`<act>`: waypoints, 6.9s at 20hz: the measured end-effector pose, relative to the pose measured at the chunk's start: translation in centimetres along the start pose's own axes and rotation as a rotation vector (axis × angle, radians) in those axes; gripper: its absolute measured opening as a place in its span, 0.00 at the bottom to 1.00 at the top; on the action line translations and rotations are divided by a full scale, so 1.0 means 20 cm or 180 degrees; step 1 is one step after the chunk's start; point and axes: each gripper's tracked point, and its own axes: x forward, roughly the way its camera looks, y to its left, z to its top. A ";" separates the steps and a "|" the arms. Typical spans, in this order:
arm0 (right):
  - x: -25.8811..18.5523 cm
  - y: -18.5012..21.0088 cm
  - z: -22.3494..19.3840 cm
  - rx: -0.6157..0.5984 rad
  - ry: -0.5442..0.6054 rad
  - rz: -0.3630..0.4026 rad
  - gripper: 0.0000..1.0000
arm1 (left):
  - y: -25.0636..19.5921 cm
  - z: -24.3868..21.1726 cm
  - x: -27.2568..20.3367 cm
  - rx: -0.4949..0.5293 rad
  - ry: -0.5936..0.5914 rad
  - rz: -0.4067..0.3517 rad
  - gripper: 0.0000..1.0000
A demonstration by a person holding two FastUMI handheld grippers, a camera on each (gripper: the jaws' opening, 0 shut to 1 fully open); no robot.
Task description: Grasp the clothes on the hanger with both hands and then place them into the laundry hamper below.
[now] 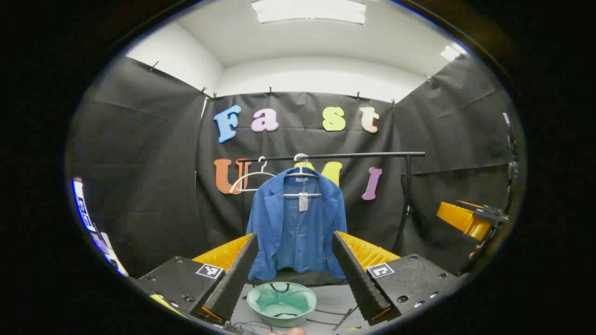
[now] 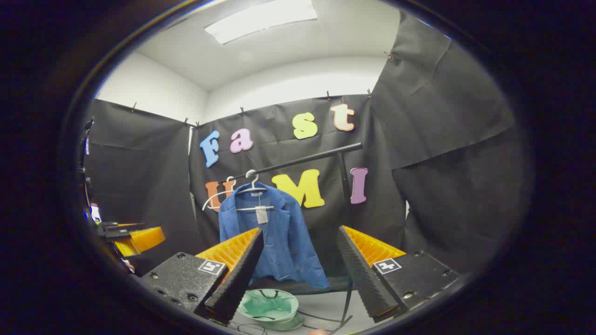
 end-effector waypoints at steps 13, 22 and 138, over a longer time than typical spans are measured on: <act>0.06 0.11 -0.09 -0.0033 0.0113 0.0272 1.00 | -0.05 -0.06 -0.05 0.0141 0.0055 0.0073 1.00; 0.06 0.11 -0.11 -0.0020 0.0135 0.0271 0.99 | -0.04 -0.02 -0.05 0.0108 -0.0073 0.0086 1.00; 2.89 -0.25 0.02 0.1670 0.0607 0.0771 0.11 | 1.06 0.13 2.21 -0.0818 0.0333 0.0180 0.07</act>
